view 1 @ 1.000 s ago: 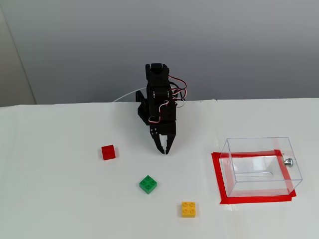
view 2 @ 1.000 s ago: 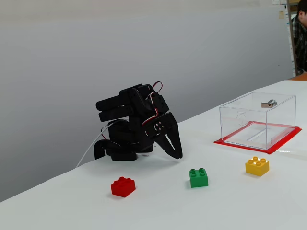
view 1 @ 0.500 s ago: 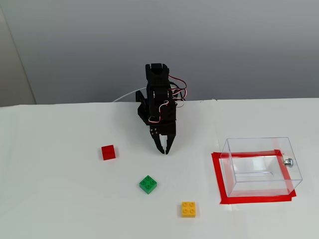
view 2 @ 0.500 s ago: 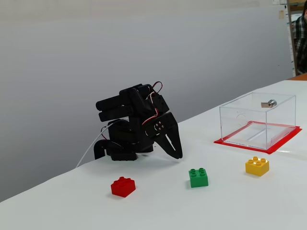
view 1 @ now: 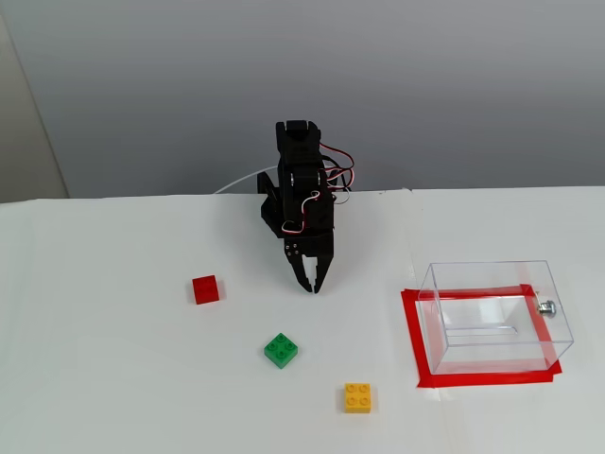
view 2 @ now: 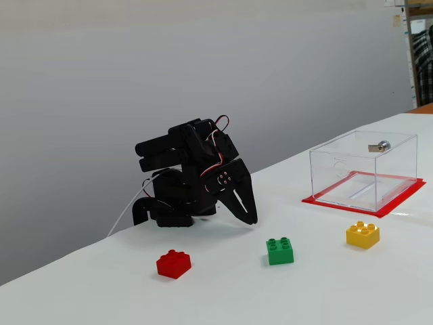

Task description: Pick the red lego brick and place it into the transparent box

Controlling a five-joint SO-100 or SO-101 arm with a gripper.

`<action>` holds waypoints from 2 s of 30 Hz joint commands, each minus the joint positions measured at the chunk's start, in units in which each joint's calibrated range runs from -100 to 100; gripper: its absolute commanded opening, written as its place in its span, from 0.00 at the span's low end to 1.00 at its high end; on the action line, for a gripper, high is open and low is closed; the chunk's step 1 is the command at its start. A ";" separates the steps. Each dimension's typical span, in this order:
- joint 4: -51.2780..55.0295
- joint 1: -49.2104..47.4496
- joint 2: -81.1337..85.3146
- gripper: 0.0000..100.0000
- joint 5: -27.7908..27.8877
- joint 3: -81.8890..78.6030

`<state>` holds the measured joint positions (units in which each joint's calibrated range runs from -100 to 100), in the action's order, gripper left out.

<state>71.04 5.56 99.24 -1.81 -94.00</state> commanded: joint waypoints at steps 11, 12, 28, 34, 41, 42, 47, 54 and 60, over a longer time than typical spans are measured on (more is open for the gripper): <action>0.16 0.03 0.51 0.02 0.14 0.96; 0.16 0.03 0.51 0.02 0.14 0.96; 0.16 0.03 0.51 0.02 0.14 0.96; 0.16 0.03 0.51 0.02 0.14 0.96; 0.16 0.03 0.51 0.02 0.14 0.96; 0.16 0.03 0.51 0.02 0.14 0.96; 0.16 0.10 0.51 0.02 0.03 0.96; 0.07 0.17 -0.26 0.02 -0.18 2.32; 0.07 0.32 -0.51 0.02 -0.23 11.18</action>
<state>71.04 5.56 99.24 -1.95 -88.35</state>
